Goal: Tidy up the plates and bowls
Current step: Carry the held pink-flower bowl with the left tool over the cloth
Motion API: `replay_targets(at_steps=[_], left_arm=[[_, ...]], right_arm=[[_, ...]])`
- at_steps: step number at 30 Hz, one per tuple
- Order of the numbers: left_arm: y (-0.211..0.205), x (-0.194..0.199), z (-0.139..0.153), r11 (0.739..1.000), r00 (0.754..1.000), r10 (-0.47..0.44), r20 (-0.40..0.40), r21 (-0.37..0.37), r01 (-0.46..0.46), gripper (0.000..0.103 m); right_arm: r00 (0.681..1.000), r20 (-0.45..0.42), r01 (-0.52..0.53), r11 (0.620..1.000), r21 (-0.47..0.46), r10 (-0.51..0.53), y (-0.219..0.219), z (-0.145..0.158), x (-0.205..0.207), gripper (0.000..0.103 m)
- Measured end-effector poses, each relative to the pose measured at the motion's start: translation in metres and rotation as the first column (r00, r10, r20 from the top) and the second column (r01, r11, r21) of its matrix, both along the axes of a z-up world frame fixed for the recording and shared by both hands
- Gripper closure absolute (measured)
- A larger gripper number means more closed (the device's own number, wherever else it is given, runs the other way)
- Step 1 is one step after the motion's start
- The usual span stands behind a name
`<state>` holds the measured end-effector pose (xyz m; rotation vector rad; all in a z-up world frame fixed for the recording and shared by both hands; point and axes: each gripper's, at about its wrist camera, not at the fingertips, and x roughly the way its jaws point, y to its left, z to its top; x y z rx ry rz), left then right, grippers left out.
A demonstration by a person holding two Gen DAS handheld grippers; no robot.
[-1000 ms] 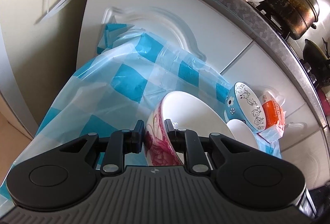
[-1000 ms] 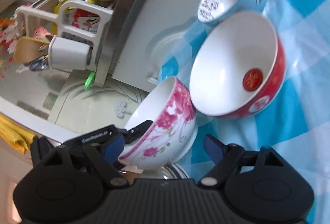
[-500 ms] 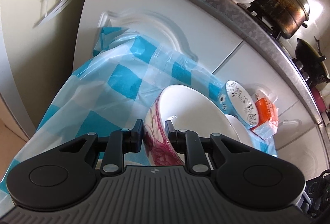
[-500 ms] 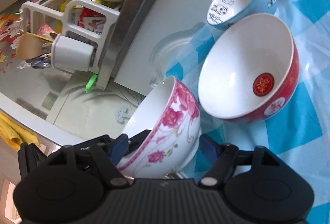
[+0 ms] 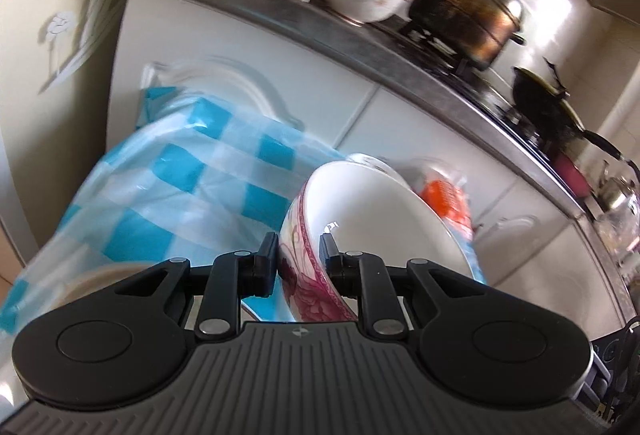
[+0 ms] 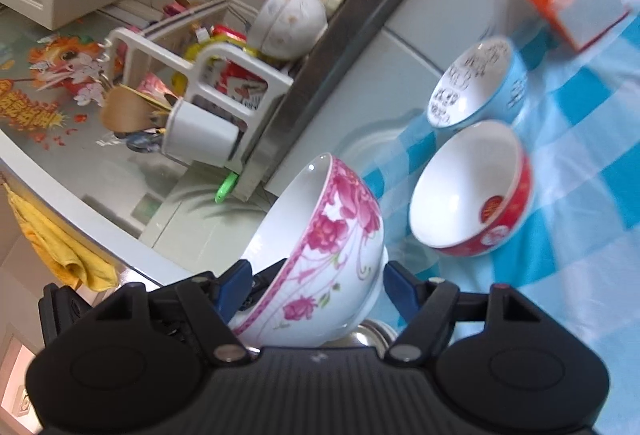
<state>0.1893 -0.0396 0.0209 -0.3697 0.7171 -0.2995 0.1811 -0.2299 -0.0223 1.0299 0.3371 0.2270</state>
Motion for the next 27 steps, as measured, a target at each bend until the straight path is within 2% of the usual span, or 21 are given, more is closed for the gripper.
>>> replay_targets(at_steps=[3, 7, 16, 27], left_arm=[[-0.016, -0.017, -0.001, 0.999, 0.999, -0.034, 0.012, 0.003, 0.034, 0.084], [-0.035, -0.035, -0.012, 0.996, 0.996, -0.089, -0.009, -0.019, 0.089, 0.084], [-0.09, -0.081, -0.043, 0.98, 0.98, -0.198, -0.034, -0.02, 0.197, 0.084], [-0.135, -0.103, -0.074, 0.965, 0.964, -0.263, -0.05, -0.012, 0.263, 0.085]], right_arm=[[1.0, -0.011, 0.029, 1.0, -0.004, -0.029, -0.005, -0.001, -0.027, 0.03], [0.996, -0.03, 0.084, 0.996, -0.023, -0.084, -0.011, -0.005, -0.068, 0.03], [0.971, -0.077, 0.224, 0.974, -0.021, -0.225, -0.028, -0.032, -0.146, 0.03], [0.932, -0.109, 0.345, 0.938, -0.032, -0.346, -0.05, -0.059, -0.191, 0.029]])
